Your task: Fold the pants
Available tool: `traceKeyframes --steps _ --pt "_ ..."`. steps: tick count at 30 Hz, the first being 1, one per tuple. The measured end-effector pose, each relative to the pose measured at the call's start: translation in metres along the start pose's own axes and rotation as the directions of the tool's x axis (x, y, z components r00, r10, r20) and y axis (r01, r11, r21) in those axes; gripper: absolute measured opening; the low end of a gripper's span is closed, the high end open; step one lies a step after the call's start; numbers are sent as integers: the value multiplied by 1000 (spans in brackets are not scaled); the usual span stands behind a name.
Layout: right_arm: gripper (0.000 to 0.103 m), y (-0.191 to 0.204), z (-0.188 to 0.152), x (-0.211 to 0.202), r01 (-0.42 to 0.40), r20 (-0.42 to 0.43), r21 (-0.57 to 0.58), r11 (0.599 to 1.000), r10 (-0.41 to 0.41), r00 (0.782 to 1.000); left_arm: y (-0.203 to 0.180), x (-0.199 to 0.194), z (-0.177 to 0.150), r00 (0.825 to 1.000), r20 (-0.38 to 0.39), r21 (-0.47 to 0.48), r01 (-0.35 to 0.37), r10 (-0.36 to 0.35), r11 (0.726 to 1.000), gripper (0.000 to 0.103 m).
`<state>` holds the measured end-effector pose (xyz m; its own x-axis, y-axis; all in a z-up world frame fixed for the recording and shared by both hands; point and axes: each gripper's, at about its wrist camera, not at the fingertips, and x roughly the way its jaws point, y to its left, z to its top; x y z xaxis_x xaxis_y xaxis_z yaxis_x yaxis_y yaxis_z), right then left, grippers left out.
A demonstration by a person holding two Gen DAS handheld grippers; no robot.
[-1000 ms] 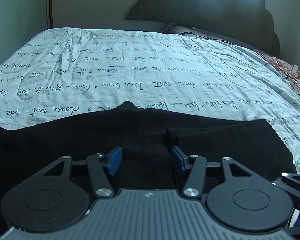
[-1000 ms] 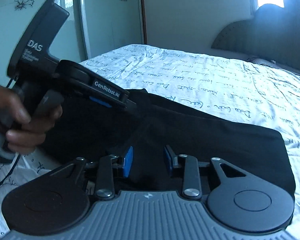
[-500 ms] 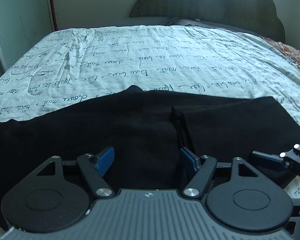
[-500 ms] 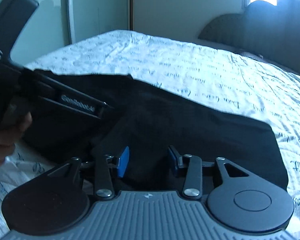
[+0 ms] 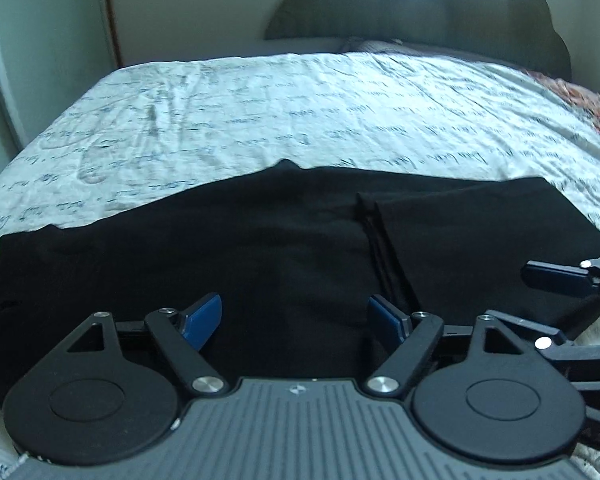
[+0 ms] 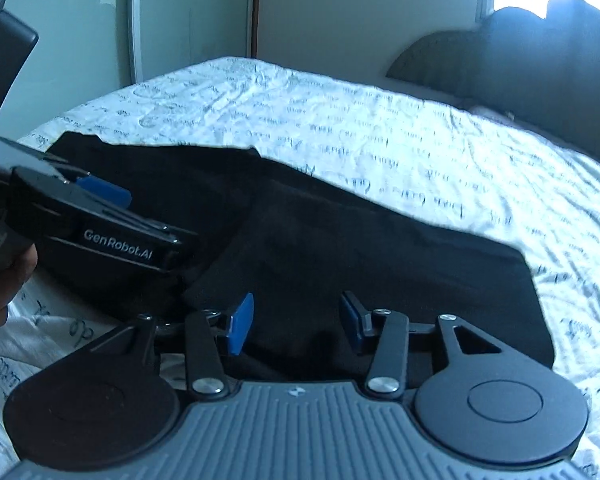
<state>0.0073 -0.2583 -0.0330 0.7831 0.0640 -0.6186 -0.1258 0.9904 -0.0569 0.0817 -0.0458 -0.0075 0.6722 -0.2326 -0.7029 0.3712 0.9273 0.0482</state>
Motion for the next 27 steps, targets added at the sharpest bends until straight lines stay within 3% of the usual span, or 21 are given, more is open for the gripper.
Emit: traceKeyframes --steps 3,7,13,19,27 --pt "47 11 6 -2 -10 12 -33 999 10 1000 13 -1 -3 1000 -2 -28 -26 26 999 83" --pt "47 25 3 10 -11 -57 -92 996 5 998 25 -1 -10 999 -12 -22 -45 45 999 83" --pt "47 27 16 1 -4 -9 -58 998 3 1000 41 -9 -13 999 3 -60 -31 32 998 84" --pt "47 54 30 -6 -27 38 -105 994 31 999 58 -16 -18 999 9 -78 -50 51 996 84" --pt "47 98 39 9 -73 29 -209 975 80 996 88 -27 -23 990 24 -106 -137 140 985 85"
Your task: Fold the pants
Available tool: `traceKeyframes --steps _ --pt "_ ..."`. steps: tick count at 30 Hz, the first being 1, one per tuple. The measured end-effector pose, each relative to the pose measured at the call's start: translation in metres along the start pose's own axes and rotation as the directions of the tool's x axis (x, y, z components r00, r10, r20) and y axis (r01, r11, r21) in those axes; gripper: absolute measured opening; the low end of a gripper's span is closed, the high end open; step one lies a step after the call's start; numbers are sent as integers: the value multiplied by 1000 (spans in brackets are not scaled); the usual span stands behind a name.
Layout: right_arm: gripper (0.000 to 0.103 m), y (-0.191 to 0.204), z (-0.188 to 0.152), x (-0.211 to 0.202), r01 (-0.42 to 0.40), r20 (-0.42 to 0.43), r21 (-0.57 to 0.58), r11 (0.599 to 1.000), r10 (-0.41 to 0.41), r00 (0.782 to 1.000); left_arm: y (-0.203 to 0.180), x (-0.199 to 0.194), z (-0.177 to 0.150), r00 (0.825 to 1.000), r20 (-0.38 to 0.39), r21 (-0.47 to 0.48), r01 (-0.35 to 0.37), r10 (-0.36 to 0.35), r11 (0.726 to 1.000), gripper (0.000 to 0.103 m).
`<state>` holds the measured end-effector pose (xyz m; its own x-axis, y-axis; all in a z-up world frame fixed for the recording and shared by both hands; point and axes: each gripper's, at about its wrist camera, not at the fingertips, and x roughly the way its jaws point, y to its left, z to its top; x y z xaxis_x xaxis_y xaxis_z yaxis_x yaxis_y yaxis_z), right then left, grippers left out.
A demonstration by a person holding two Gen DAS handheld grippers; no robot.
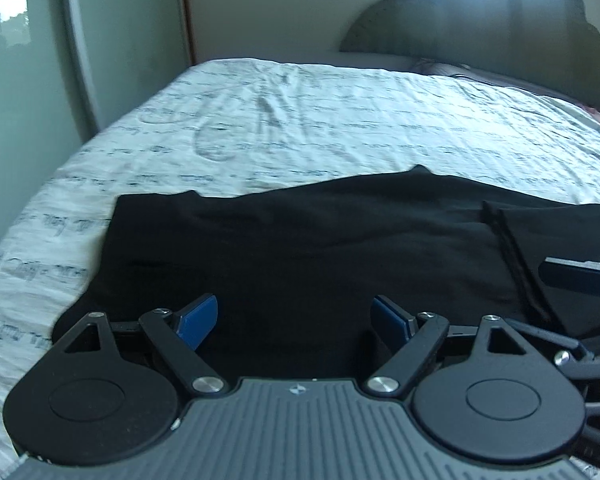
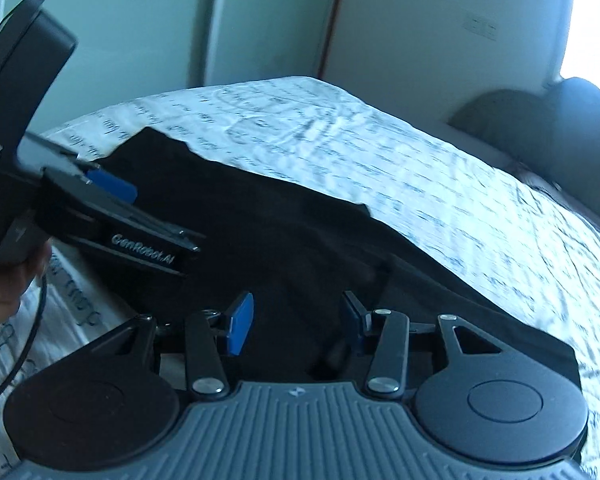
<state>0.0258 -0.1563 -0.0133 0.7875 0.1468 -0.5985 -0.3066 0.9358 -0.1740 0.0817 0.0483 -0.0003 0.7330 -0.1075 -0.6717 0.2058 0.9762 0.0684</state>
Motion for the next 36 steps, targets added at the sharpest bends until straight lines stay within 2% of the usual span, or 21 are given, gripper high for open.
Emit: traceKeyframes --steps 4,8,14,23,27,32,34,35,36 --pt "47 16 9 4 -31 12 -26 999 32 999 18 -3 0 1000 3 -24 -12 12 1000 85" --pt "47 37 18 7 -56 41 -69 996 59 997 42 -9 -1 998 13 -54 -65 66 996 87" --pt "47 88 29 19 -99 56 -238 966 115 992 91 -17 -6 987 1 -147 -156 158 977 87" --pt "47 151 34 40 -82 83 -455 887 135 987 143 -21 -14 978 -63 -277 -210 200 938 91" --pt "47 171 32 45 -88 79 -516 852 149 986 157 -20 -15 980 -88 -339 -200 181 919 92" --pt "45 200 20 62 57 147 -648 760 52 988 164 -19 -17 984 -109 -378 -170 139 910 92" --pt "41 208 20 69 96 173 -669 737 29 985 163 -19 -17 984 -111 -377 -169 137 911 92" --pt "28 210 20 72 93 170 -674 732 31 985 162 -19 -17 984 -111 -374 -171 139 911 92" --pt "21 212 20 75 89 167 -682 726 36 985 161 -19 -17 984 -112 -371 -170 138 913 92"
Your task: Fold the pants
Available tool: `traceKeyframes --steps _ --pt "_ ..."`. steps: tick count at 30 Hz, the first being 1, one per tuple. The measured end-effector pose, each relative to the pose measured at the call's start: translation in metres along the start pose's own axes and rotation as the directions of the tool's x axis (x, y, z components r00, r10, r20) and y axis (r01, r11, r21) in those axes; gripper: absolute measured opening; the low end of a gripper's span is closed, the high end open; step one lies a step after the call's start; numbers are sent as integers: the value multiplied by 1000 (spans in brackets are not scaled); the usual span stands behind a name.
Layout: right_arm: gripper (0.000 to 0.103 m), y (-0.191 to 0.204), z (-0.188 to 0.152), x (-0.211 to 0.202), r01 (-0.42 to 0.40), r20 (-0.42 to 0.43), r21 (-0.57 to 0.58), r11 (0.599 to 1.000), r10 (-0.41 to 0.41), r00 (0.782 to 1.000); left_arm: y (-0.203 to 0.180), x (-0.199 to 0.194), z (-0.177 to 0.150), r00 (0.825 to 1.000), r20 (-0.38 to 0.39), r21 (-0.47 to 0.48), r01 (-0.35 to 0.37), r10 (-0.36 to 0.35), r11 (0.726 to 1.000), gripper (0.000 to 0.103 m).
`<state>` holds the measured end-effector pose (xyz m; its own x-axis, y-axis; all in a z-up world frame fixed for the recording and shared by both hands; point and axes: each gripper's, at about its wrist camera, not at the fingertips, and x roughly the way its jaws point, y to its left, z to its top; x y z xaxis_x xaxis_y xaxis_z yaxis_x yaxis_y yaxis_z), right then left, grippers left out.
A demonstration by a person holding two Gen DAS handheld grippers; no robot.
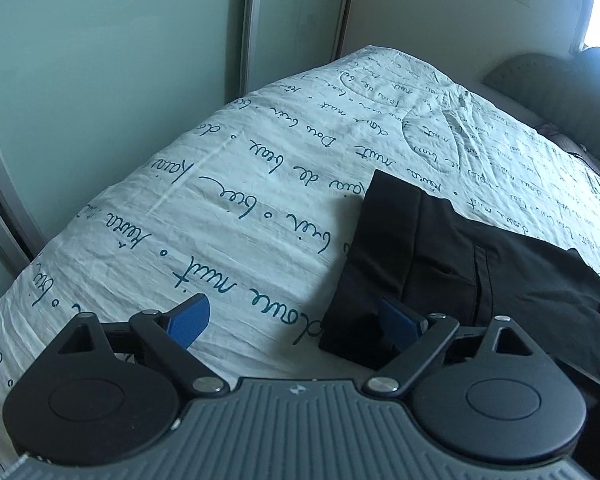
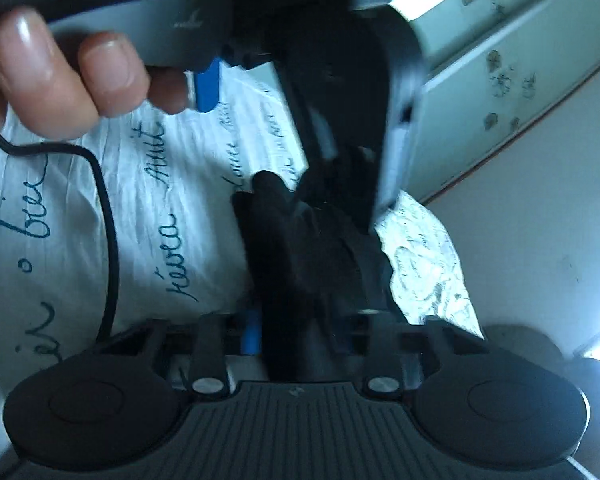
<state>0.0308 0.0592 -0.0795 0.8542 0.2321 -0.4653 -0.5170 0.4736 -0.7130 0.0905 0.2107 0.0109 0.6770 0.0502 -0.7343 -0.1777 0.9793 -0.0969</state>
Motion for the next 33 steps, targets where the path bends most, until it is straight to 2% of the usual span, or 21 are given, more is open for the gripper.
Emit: traceKeyframes --steps 3,5,8,10,12,15,19,23,25,26,28,29,31,33 --pt "13 5 0 7 22 23 -35 999 -21 1000 -3 2 0 1000 -2 8 6 -6 1000 93" --pt "12 -2 0 6 8 37 7 1000 -8 999 -3 2 0 1000 -2 9 9 -9 1000 94" --pt "11 -29 -2 4 -82 53 181 980 73 996 -2 4 2 999 -13 -17 29 -29 999 95" --pt "11 -51 -6 3 -149 79 305 941 131 988 -2 6 7 998 -23 -47 58 -59 997 95" --pt "11 -66 -11 3 -188 105 385 904 159 982 0 10 12 990 -42 -91 127 -131 988 95" --pt "11 -79 -13 1 -201 138 438 876 155 978 2 20 17 960 -73 -181 252 -269 951 96" --pt "11 -91 -20 -1 -224 175 504 834 156 972 2 41 20 901 -92 -315 377 -423 871 96" --pt "11 -101 -27 -2 -253 193 553 794 174 966 5 59 23 869 -64 -406 427 -491 808 89" --pt "12 -103 -27 0 -275 186 551 788 205 961 5 66 25 857 -65 -425 440 -512 791 87" --pt "12 -103 -26 -2 -288 177 537 793 228 958 4 66 27 860 -70 -420 434 -505 797 86" --pt "12 -108 -28 -14 -306 182 493 814 248 952 0 65 30 878 -72 -374 416 -473 829 84" --pt "12 -116 -31 -20 -340 208 499 797 271 940 -4 63 32 892 -73 -338 398 -445 853 82" --pt "12 -136 -43 -27 -382 256 576 723 285 924 -11 61 32 913 -76 -277 368 -402 888 82" --pt "12 -157 -57 -20 -391 271 665 637 282 920 -20 59 32 929 -73 -220 340 -363 914 82"
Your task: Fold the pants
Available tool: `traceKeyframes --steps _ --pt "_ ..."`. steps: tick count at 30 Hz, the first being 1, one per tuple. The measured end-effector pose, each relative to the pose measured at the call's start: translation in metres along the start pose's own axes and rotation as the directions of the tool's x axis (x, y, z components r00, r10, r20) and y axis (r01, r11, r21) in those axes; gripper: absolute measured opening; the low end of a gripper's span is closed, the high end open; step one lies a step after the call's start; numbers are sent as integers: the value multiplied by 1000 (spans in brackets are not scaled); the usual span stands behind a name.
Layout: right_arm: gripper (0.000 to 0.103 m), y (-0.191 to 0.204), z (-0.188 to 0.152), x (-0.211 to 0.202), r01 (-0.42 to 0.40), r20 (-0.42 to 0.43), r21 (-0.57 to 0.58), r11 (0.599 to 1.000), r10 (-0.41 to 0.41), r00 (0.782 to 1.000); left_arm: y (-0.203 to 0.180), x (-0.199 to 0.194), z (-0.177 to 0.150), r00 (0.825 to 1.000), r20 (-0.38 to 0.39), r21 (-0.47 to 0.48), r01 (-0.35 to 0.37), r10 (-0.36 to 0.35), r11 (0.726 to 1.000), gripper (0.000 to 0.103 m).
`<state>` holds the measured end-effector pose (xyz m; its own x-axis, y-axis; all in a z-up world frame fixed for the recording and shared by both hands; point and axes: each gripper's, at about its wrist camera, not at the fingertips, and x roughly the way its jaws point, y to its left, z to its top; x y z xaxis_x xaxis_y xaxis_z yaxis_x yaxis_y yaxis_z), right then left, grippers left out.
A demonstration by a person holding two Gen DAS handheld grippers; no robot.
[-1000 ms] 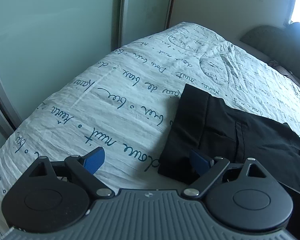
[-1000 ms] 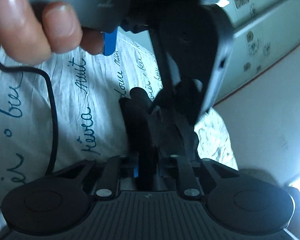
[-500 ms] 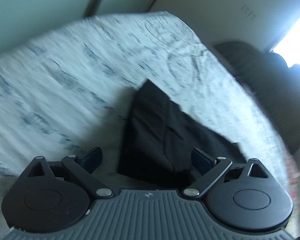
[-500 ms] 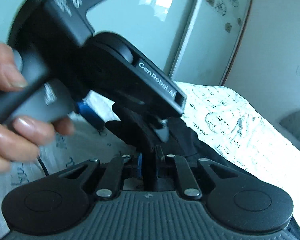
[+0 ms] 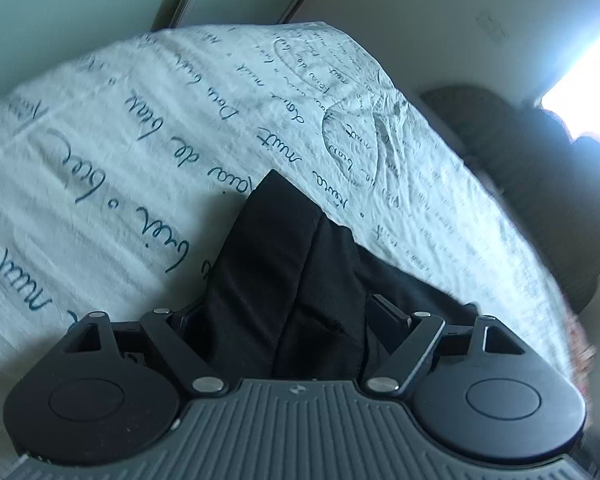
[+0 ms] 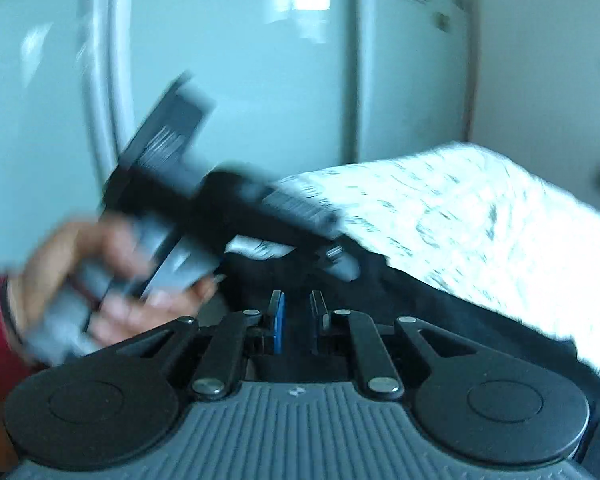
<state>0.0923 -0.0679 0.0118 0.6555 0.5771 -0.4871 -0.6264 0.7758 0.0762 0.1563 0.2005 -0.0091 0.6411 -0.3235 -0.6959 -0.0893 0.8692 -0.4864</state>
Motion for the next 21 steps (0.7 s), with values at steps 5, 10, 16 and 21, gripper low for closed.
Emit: traceKeyframes --steps 5,10,16,21 --pt "12 -33 -8 37 138 -127 83 987 -127 984 -14 3 -6 997 33 105 -68 65 992 82" --pt "12 -29 -17 49 155 -126 98 983 -142 982 -20 3 -11 992 65 161 -113 104 980 74" --pt "13 -26 -10 66 134 -131 97 986 -120 984 -34 -5 -18 978 137 247 -188 157 951 51" --pt "13 -22 -12 64 131 -112 125 983 -117 987 -46 -11 -25 973 167 302 -203 158 931 33"
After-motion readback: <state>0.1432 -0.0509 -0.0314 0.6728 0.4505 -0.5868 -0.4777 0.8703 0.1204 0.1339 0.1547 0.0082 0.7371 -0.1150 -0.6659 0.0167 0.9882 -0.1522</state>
